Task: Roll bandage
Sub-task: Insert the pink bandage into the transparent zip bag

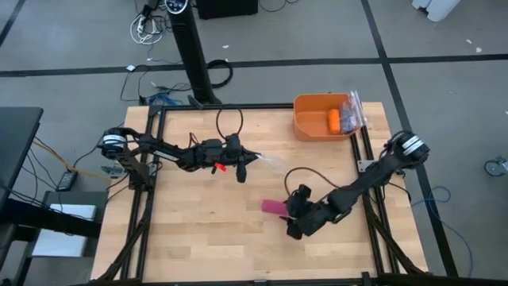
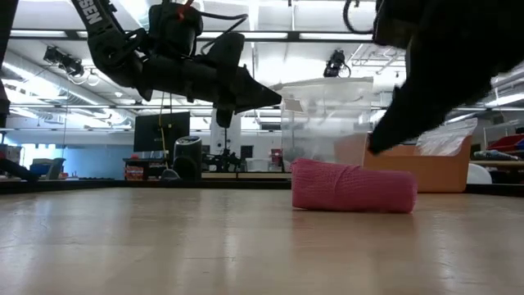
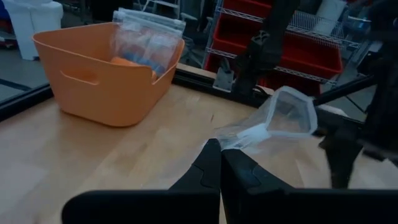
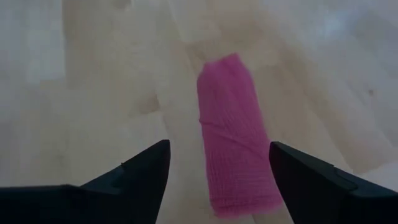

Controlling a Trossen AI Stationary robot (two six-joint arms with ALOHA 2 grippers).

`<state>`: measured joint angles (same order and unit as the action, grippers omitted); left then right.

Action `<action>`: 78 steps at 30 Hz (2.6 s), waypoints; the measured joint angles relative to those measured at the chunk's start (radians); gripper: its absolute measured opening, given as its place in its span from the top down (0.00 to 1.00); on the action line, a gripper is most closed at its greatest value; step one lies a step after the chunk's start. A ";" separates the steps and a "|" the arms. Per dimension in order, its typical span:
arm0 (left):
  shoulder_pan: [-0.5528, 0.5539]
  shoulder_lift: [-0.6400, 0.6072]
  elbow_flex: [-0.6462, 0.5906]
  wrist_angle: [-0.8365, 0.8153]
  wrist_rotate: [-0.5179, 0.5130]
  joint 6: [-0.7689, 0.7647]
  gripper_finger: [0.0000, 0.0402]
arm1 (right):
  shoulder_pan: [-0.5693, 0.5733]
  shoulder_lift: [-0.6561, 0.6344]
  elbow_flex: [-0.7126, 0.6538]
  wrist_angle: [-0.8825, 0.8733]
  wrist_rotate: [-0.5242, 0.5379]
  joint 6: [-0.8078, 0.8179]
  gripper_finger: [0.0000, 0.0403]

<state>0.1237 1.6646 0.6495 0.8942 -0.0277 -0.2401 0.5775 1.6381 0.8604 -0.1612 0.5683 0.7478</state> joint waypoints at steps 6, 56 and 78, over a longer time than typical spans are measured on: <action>0.001 0.000 0.000 -0.005 0.022 0.000 1.00 | -0.016 0.088 0.000 0.008 -0.012 0.001 0.25; -0.019 0.000 0.024 -0.146 -0.098 0.047 1.00 | -0.306 -0.146 0.498 -0.921 -0.242 -0.094 0.87; -0.034 0.000 0.028 -0.154 -0.091 0.052 1.00 | -0.430 -0.142 0.498 -0.994 -0.273 -0.113 0.87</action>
<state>0.0898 1.6646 0.6777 0.7406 -0.1188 -0.1879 0.1471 1.4963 1.3586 -1.1556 0.2952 0.6346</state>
